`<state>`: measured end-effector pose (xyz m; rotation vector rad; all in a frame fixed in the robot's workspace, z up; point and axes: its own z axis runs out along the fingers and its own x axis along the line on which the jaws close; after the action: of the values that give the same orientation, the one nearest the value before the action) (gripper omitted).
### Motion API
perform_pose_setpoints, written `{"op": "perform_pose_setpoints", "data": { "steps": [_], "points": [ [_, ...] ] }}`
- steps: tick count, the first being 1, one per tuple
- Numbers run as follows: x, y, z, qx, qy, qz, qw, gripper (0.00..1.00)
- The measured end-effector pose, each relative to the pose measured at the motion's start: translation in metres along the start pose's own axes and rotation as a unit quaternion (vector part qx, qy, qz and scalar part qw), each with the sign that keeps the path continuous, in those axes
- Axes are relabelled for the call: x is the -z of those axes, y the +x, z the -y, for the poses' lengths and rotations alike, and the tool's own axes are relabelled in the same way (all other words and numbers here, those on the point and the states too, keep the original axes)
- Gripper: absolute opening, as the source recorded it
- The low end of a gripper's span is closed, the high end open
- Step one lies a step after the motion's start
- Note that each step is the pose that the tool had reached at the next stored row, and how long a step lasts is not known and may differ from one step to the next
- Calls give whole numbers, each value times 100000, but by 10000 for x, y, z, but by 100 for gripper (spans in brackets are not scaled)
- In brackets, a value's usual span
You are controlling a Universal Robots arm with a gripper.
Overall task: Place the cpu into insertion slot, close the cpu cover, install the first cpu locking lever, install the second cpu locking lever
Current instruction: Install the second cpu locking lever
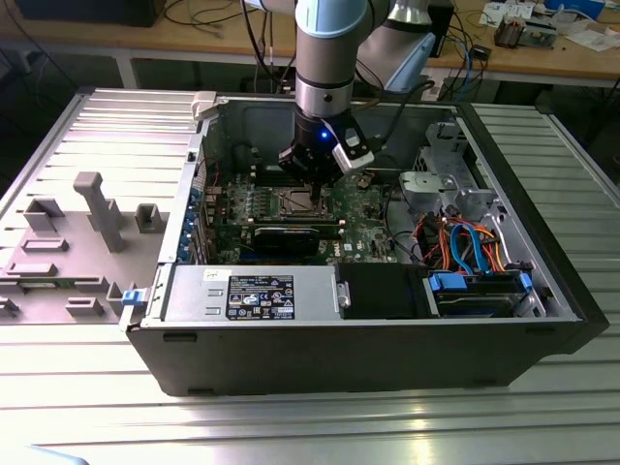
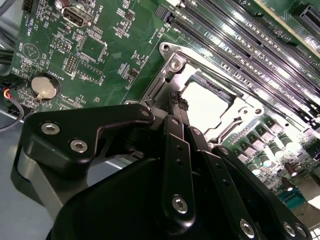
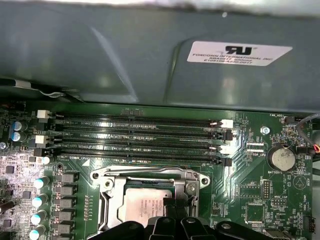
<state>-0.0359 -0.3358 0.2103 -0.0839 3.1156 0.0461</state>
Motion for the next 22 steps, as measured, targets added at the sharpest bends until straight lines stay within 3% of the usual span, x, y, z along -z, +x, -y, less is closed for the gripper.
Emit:
{"op": "perform_pose_setpoints", "data": {
  "steps": [11, 17, 22],
  "points": [
    [0, 0, 5, 5, 0, 0, 100000, 11],
    [5, 4, 63, -2, 9, -4, 100000, 11],
    [170, -1, 60, -2, 0, 2, 100000, 11]
  ]
}}
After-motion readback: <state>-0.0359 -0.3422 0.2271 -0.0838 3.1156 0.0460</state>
